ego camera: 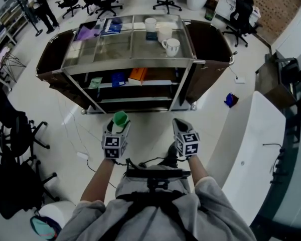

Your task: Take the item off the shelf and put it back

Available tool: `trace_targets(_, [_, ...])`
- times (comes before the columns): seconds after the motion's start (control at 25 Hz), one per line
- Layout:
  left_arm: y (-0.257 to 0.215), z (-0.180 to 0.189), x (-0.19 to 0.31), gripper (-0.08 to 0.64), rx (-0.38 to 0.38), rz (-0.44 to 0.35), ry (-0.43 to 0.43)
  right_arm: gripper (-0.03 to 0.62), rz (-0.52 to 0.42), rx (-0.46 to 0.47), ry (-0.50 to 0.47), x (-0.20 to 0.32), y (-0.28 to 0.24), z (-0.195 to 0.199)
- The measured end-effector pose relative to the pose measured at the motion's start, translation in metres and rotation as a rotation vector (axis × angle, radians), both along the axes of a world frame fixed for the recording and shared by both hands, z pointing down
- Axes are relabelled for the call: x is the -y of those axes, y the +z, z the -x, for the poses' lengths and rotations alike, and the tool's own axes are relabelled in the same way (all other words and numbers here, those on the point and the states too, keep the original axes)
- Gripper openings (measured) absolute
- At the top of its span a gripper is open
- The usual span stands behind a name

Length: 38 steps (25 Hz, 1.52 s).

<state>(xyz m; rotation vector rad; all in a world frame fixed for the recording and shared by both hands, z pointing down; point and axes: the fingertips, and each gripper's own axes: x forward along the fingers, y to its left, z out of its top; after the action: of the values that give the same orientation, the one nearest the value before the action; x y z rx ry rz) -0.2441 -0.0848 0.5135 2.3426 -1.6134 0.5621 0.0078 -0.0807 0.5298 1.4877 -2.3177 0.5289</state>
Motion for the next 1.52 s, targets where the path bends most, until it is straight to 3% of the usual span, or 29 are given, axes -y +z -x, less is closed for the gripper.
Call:
trace_targets(0.28, [0.003, -0.018, 0.018, 0.313, 0.011, 0.004, 0.023, 0.011, 0.007, 0.006, 0.0, 0.01, 0.002, -0.003])
trace_targets(0.6, [0.012, -0.07, 0.063, 0.313, 0.018, 0.002, 0.088, 0.011, 0.014, 0.008, -0.005, 0.038, 0.003, -0.015])
trace_targets(1.08, [0.044, -0.151, 0.174, 0.313, 0.057, -0.022, 0.169, 0.011, 0.048, 0.03, -0.054, 0.103, 0.035, -0.023])
trace_targets(1.52, [0.085, -0.202, 0.267, 0.313, 0.085, -0.073, 0.223, 0.011, 0.067, 0.06, -0.05, 0.156, 0.079, -0.023])
